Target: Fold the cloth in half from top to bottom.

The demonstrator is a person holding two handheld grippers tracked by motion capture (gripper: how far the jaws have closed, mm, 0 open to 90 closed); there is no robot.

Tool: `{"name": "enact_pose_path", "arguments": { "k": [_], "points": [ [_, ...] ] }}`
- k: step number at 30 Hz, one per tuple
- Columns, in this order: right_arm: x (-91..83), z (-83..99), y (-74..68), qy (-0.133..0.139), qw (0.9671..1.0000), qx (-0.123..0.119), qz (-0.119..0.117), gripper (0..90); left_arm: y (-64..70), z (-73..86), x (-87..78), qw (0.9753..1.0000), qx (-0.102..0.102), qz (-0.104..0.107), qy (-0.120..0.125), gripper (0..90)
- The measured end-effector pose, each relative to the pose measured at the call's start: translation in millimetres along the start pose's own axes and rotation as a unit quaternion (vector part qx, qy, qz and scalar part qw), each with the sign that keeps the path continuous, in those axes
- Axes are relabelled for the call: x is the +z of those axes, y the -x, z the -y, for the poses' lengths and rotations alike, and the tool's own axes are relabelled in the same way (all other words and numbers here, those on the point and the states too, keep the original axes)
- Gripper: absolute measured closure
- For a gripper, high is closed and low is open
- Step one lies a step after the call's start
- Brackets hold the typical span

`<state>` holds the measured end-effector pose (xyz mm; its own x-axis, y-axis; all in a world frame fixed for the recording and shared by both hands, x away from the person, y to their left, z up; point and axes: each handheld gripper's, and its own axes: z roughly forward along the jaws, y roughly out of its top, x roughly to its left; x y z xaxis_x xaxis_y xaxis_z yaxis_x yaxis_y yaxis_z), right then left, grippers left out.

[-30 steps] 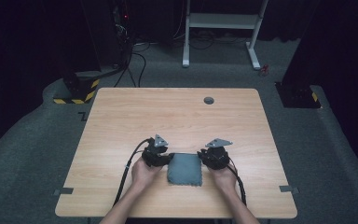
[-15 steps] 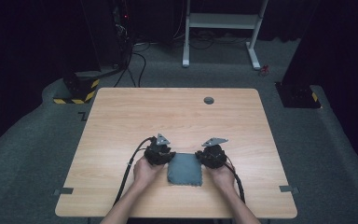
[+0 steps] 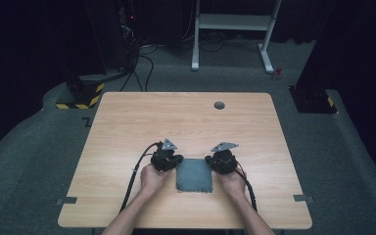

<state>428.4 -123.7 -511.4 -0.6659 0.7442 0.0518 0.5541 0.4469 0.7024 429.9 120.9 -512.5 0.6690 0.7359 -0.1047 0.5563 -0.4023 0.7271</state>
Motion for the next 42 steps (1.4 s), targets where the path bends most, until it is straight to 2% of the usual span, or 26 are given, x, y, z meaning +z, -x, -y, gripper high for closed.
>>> {"name": "enact_pose_path", "arguments": {
  "k": [1, 4, 7, 10, 13, 16, 19, 20, 22, 25, 28, 30, 34, 35, 40, 42],
  "points": [
    [0.4, -2.0, 0.9, 0.000, 1.0000, -0.004, 0.003, 87.5, -1.3, -1.2, -0.5, 1.0000, -0.005, 0.000, 0.003, 86.2],
    [1.9, -8.6, 1.3, 0.003, 0.9999, -0.004, 0.012, 87.4, -4.6, -5.8, 1.2, 0.9999, 0.001, -0.014, 0.006, 86.0],
    [6.7, -12.9, 3.5, 0.004, 0.9998, -0.004, 0.020, 87.3, -9.4, -8.3, 5.4, 0.9998, -0.005, -0.018, 0.007, 85.9],
    [12.1, -17.7, 8.0, 0.000, 0.9997, 0.003, 0.024, 87.3, -16.2, -8.2, 9.3, 0.9993, -0.024, -0.020, 0.018, 85.9],
    [16.6, -23.9, 9.3, 0.002, 0.9996, -0.002, 0.030, 87.3, -20.9, -6.3, 14.2, 0.9988, -0.037, -0.025, 0.019, 85.9],
    [24.2, -25.8, 9.7, -0.004, 0.9993, -0.005, 0.036, 87.0, -22.9, -5.4, 17.2, 0.9986, -0.037, -0.030, 0.024, 85.5],
    [27.4, -24.5, 13.1, -0.008, 0.9995, 0.002, 0.029, 83.7, -22.9, -5.9, 15.2, 0.9982, -0.042, -0.037, 0.020, 81.5],
    [25.7, -25.0, 12.9, -0.005, 0.9995, 0.008, 0.031, 81.0, -22.6, -6.8, 12.7, 0.9982, -0.036, -0.043, 0.021, 76.2],
    [19.4, -27.6, 11.2, 0.012, 0.9993, 0.008, 0.035, 79.4, -18.7, -8.5, 6.1, 0.9984, -0.030, -0.040, 0.027, 68.9],
    [12.7, -33.7, 2.4, 0.040, 0.9990, -0.007, 0.019, 83.7, -7.1, -9.2, -2.1, 0.9994, -0.015, -0.011, 0.031, 64.7],
    [19.3, -37.8, -9.5, 0.037, 0.9992, -0.016, -0.008, 88.9, 7.5, -2.9, -6.3, 0.9994, 0.000, 0.013, 0.033, 64.1],
    [29.1, -38.2, -12.8, 0.026, 0.9994, -0.019, -0.014, 89.4, 13.5, 3.4, -5.7, 0.9996, 0.016, 0.014, 0.021, 63.7],
    [44.7, -33.0, -5.4, 0.011, 0.9998, 0.004, -0.014, 89.5, 18.8, 15.8, -6.7, 0.9995, 0.022, 0.016, 0.016, 63.7],
    [44.7, -32.6, -2.4, 0.015, 0.9997, 0.010, -0.015, 88.8, 19.9, 18.6, -7.7, 0.9995, 0.024, 0.015, 0.012, 63.7],
    [39.4, -31.3, 8.8, 0.017, 0.9995, 0.014, 0.021, 84.9, 25.0, 30.0, -17.1, 0.9990, 0.040, 0.006, 0.018, 62.8],
    [36.2, -29.5, 11.6, 0.019, 0.9993, 0.022, 0.023, 84.5, 27.3, 33.1, -20.9, 0.9988, 0.044, 0.006, 0.021, 61.5]
  ]
}}
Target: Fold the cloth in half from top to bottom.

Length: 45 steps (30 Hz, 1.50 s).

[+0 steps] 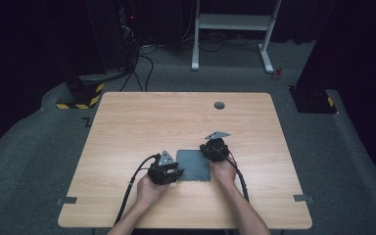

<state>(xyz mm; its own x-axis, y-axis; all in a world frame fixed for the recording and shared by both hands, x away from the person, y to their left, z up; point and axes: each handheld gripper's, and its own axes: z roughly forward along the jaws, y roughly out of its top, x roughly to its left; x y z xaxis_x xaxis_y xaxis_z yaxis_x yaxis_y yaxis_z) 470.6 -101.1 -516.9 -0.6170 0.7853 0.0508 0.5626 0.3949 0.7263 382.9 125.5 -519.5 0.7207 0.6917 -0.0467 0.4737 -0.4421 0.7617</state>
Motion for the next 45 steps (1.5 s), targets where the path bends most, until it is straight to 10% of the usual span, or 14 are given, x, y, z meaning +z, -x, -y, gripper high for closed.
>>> {"name": "enact_pose_path", "arguments": {
  "k": [5, 8, 16, 21, 45],
  "points": [
    [-7.6, 7.1, -5.0, -0.013, 0.9989, -0.043, 0.010, 83.8, 0.9, 8.2, -3.9, 1.0000, -0.004, 0.003, -0.004, 59.5],
    [-14.2, 11.0, 1.2, -0.006, 0.9995, -0.028, 0.012, 82.8, 1.0, 11.3, -6.9, 1.0000, -0.004, 0.003, -0.003, 59.0],
    [-46.4, 36.4, -29.2, 0.020, 0.9964, -0.065, -0.050, 78.9, 7.5, 14.6, -8.0, 1.0000, 0.002, 0.001, 0.004, 55.8],
    [-49.5, 52.2, -35.6, -0.003, 0.9955, -0.084, -0.044, 72.4, 8.7, 17.6, -10.3, 1.0000, 0.002, 0.005, 0.005, 50.5],
    [-91.8, 52.7, -10.3, 0.079, 0.9963, -0.015, -0.032, 58.5, -14.3, 13.7, -53.6, 0.9953, -0.049, -0.008, 0.083, 38.4]
  ]
}}
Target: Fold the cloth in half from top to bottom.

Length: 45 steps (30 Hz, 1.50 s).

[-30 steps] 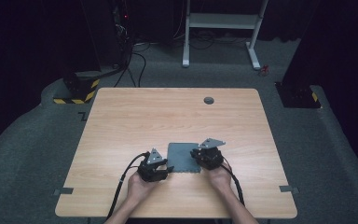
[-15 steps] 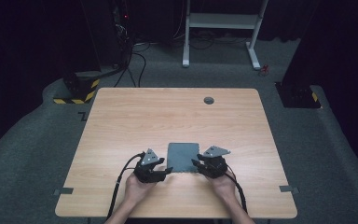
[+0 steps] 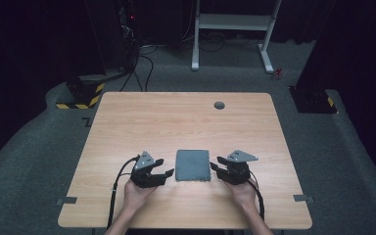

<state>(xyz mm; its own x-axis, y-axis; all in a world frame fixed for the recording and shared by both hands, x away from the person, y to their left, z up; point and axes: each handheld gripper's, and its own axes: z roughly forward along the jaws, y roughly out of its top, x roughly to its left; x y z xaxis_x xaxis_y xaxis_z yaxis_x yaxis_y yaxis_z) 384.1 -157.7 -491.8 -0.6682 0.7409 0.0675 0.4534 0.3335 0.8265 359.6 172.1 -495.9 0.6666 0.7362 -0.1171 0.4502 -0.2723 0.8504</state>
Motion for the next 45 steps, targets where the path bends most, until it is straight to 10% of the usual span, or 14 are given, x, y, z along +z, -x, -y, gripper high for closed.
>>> {"name": "enact_pose_path", "arguments": {
  "k": [45],
  "points": [
    [-56.3, 26.4, 37.0, 0.041, 0.9970, 0.048, 0.044, 55.2, -39.6, 22.2, -47.4, 0.9965, -0.057, -0.057, 0.024, 34.9]
  ]
}}
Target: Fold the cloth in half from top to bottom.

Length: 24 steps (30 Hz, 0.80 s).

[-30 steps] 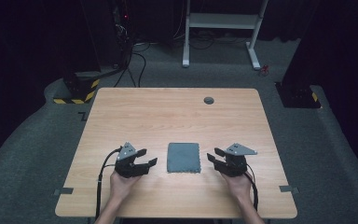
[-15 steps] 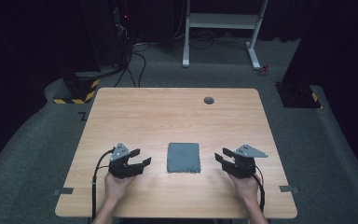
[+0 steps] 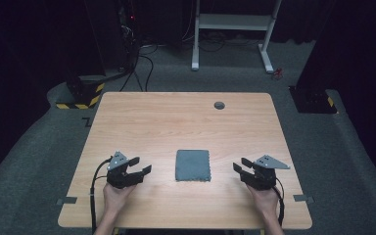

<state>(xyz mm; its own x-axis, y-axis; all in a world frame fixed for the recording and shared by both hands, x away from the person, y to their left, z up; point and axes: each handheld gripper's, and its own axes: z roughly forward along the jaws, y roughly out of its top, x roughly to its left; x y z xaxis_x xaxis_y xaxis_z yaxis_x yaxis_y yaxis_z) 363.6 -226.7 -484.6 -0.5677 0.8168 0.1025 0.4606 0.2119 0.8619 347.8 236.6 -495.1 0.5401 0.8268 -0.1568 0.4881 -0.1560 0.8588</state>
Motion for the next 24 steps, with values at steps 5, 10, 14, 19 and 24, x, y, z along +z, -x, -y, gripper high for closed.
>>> {"name": "enact_pose_path", "arguments": {
  "k": [5, 10, 14, 19, 24],
  "points": [
    [-2.8, 4.5, 4.8, 0.001, 1.0000, 0.005, 0.007, 55.2, -4.5, 3.2, -2.0, 0.9999, -0.005, -0.010, -0.001, 35.0],
    [-5.3, 7.5, 9.0, 0.000, 0.9999, 0.009, 0.014, 55.3, -9.1, 6.7, -3.6, 0.9998, -0.006, -0.019, -0.007, 35.0],
    [-6.6, 10.6, 13.9, -0.004, 0.9996, 0.017, 0.023, 55.5, -14.4, 9.4, -3.8, 0.9994, -0.010, -0.029, -0.014, 34.9],
    [-7.9, 14.1, 19.1, -0.011, 0.9992, 0.018, 0.032, 55.5, -19.5, 11.6, -4.0, 0.9988, -0.009, -0.043, -0.023, 35.1],
    [-7.4, 19.5, 25.6, -0.018, 0.9986, 0.027, 0.042, 55.4, -23.8, 13.6, -3.4, 0.9979, -0.014, -0.058, -0.027, 35.2]
  ]
}}
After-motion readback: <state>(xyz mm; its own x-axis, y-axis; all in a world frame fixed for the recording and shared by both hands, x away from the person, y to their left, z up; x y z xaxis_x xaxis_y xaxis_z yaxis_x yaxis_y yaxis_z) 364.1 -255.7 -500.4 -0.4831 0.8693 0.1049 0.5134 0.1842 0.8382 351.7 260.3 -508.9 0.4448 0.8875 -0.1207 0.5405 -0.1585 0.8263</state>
